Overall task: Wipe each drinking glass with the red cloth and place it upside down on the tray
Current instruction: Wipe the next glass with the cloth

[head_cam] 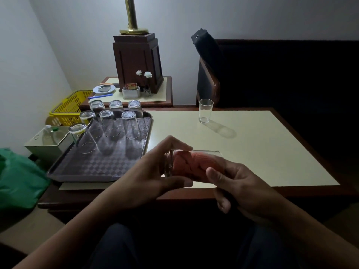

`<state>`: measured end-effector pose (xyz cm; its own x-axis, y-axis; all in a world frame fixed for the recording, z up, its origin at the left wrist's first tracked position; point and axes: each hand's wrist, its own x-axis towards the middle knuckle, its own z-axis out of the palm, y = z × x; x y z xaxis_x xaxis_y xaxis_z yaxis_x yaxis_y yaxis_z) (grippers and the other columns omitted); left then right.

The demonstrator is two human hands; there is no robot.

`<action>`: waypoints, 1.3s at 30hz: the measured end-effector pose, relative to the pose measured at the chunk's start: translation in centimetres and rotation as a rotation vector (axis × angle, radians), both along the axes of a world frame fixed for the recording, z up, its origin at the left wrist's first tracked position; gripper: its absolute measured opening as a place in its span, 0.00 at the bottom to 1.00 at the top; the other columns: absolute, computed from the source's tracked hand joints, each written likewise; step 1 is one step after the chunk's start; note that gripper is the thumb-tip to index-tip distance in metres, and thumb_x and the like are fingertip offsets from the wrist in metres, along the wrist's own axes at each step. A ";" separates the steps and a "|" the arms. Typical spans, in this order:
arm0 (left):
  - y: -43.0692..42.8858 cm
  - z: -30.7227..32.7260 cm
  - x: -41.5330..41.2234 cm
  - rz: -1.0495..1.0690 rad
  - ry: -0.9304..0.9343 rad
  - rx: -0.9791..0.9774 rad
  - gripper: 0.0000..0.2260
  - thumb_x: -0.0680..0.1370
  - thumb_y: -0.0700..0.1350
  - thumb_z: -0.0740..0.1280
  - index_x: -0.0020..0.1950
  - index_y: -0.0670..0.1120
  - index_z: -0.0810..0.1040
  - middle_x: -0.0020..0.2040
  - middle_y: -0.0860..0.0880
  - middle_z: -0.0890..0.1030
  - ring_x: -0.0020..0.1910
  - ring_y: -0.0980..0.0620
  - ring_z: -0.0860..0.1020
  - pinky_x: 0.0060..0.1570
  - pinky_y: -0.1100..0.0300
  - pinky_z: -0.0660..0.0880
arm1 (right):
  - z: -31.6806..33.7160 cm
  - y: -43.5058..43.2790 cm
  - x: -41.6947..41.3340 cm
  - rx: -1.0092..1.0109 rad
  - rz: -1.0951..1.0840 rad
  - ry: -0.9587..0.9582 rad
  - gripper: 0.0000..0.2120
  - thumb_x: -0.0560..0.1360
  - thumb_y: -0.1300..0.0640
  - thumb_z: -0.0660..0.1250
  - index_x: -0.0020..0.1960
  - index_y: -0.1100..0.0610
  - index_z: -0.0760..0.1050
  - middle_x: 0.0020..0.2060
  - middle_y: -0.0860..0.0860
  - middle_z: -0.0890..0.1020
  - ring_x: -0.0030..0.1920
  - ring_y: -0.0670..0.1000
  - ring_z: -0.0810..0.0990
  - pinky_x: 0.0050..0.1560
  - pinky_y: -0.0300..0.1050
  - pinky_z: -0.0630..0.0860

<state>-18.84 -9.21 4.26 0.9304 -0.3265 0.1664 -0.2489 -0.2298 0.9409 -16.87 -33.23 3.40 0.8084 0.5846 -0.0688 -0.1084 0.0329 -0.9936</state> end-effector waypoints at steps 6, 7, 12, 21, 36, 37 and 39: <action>-1.4 0.1 0.5 -0.010 0.562 -0.491 0.25 0.77 0.56 0.71 0.66 0.39 0.74 0.53 0.36 0.81 0.34 0.45 0.80 0.32 0.61 0.77 | 0.0 0.3 -0.3 -0.058 -0.129 -0.319 0.23 0.78 0.60 0.70 0.68 0.39 0.82 0.54 0.48 0.87 0.48 0.53 0.87 0.49 0.46 0.84; -1.4 0.0 0.7 0.018 0.549 -0.505 0.23 0.77 0.54 0.70 0.63 0.39 0.74 0.51 0.37 0.80 0.34 0.46 0.79 0.32 0.61 0.76 | -0.2 0.4 -0.3 -0.064 -0.113 -0.312 0.23 0.78 0.59 0.70 0.69 0.39 0.81 0.55 0.48 0.87 0.49 0.54 0.88 0.49 0.47 0.85; 0.0 -0.3 0.3 0.030 -0.037 -0.052 0.23 0.75 0.36 0.77 0.67 0.46 0.74 0.54 0.41 0.83 0.53 0.42 0.84 0.57 0.47 0.81 | 0.2 0.7 -0.5 -0.004 -0.073 -0.035 0.19 0.80 0.54 0.67 0.70 0.44 0.80 0.58 0.52 0.88 0.31 0.51 0.83 0.28 0.39 0.77; -0.7 -0.6 0.6 0.068 0.426 -0.354 0.22 0.80 0.49 0.73 0.67 0.40 0.71 0.49 0.41 0.83 0.36 0.47 0.78 0.35 0.60 0.76 | -0.7 0.9 -0.6 -0.146 -0.058 -0.328 0.29 0.82 0.70 0.67 0.69 0.39 0.81 0.56 0.39 0.86 0.44 0.48 0.85 0.46 0.41 0.82; 1.3 -1.1 1.1 0.071 0.090 -0.131 0.25 0.74 0.43 0.78 0.69 0.49 0.74 0.59 0.42 0.81 0.50 0.43 0.84 0.47 0.51 0.83 | -0.3 0.8 0.0 0.069 -0.220 0.057 0.06 0.74 0.58 0.76 0.50 0.50 0.88 0.38 0.56 0.79 0.25 0.46 0.69 0.27 0.38 0.68; 1.0 -0.8 1.1 0.069 0.272 -0.272 0.23 0.76 0.47 0.76 0.69 0.48 0.74 0.60 0.40 0.80 0.45 0.43 0.84 0.41 0.54 0.82 | -0.4 0.7 0.0 0.022 -0.261 -0.037 0.10 0.75 0.61 0.76 0.54 0.49 0.88 0.36 0.55 0.80 0.26 0.47 0.71 0.28 0.39 0.71; 0.4 -0.5 1.1 0.066 0.494 -0.432 0.22 0.80 0.51 0.71 0.70 0.43 0.73 0.60 0.35 0.80 0.36 0.43 0.80 0.32 0.58 0.77 | -0.3 0.4 -0.1 -0.068 -0.279 -0.183 0.18 0.76 0.65 0.77 0.60 0.47 0.86 0.33 0.53 0.82 0.28 0.49 0.75 0.30 0.40 0.75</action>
